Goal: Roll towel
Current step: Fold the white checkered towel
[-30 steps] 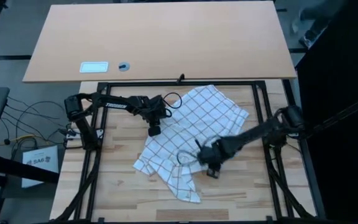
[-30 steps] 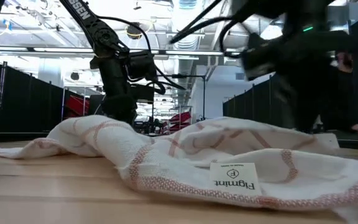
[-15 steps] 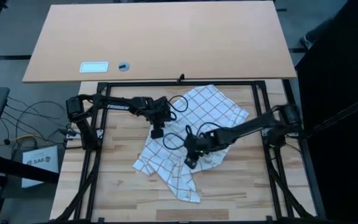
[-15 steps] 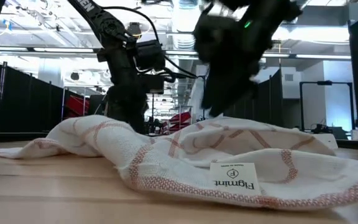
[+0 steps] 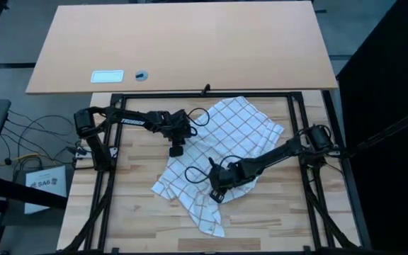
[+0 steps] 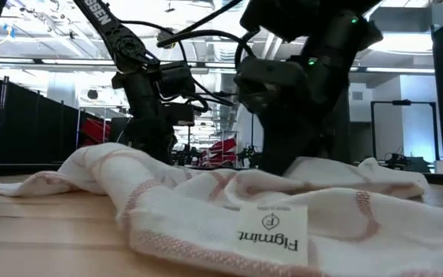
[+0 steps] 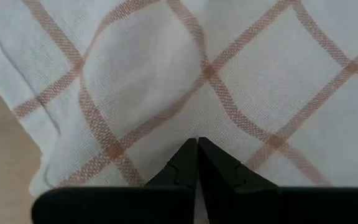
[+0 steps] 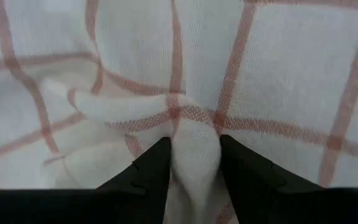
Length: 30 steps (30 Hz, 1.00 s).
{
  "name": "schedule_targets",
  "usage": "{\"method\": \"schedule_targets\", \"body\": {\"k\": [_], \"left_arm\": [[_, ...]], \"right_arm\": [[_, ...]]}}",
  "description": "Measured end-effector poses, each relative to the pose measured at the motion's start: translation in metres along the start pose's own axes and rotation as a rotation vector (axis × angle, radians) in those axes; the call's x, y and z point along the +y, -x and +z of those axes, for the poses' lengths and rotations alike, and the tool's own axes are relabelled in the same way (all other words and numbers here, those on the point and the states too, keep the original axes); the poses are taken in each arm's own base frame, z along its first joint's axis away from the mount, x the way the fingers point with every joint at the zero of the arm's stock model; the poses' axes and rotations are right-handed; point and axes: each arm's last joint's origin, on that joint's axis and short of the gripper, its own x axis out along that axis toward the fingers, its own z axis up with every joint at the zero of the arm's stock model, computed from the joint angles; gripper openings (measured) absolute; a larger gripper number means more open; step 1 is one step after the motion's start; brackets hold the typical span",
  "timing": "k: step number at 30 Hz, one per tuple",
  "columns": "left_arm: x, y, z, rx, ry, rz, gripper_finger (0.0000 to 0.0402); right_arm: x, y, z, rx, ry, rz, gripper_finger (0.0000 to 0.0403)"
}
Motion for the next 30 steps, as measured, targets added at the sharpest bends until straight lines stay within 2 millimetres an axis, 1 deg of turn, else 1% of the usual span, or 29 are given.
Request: {"method": "schedule_targets", "body": {"k": [2, 7, 9, 11, 15, 17, 19, 20, 22, 24, 26, 28, 30], "left_arm": [[0.002, -0.001, -0.003, 0.000, 0.003, -0.001, 0.0000], [0.005, -0.003, -0.014, 0.020, 0.017, -0.016, 0.0000], [0.006, -0.003, -0.016, 0.028, 0.012, -0.017, 0.0000], [0.006, -0.004, -0.016, 0.029, 0.011, -0.016, 0.0000], [0.006, 0.000, -0.013, 0.053, 0.024, -0.019, 0.0000], [0.003, 0.009, -0.009, 0.102, 0.030, -0.026, 0.0000], [-0.005, 0.022, -0.005, 0.163, 0.022, -0.035, 0.0000], [-0.010, 0.031, 0.001, 0.153, 0.004, -0.038, 0.0000], [-0.022, 0.052, 0.010, 0.120, -0.008, -0.057, 0.0000], [-0.035, 0.065, 0.010, 0.124, 0.003, -0.071, 0.0000], [-0.048, 0.072, 0.011, 0.118, 0.015, -0.080, 0.0000], [-0.062, 0.079, 0.011, 0.122, 0.045, -0.095, 0.0000], [-0.076, 0.080, 0.010, 0.159, 0.061, -0.116, 0.0000]], "right_arm": [[0.006, 0.003, -0.010, 0.021, 0.019, -0.015, 0.0127], [0.026, 0.009, -0.046, 0.074, 0.052, -0.027, 0.0127], [0.035, 0.011, -0.060, 0.091, 0.062, -0.016, 0.0127], [0.039, 0.013, -0.072, 0.115, 0.058, -0.022, 0.0127], [0.042, 0.030, -0.086, 0.151, 0.065, -0.036, 0.0127], [0.043, 0.047, -0.084, 0.130, 0.058, -0.013, 0.0127], [0.044, 0.071, -0.076, 0.055, 0.057, 0.014, 0.0127], [0.043, 0.081, -0.071, 0.004, 0.056, 0.011, 0.0127], [0.032, 0.093, -0.060, -0.080, 0.057, -0.069, 0.0127], [0.014, 0.097, -0.049, -0.102, 0.044, -0.168, 0.0127], [-0.004, 0.097, -0.033, -0.102, 0.012, -0.218, 0.0127], [-0.024, 0.090, -0.018, -0.092, -0.013, -0.270, 0.0127], [-0.046, 0.082, -0.003, -0.084, -0.019, -0.312, 0.0127]]}}
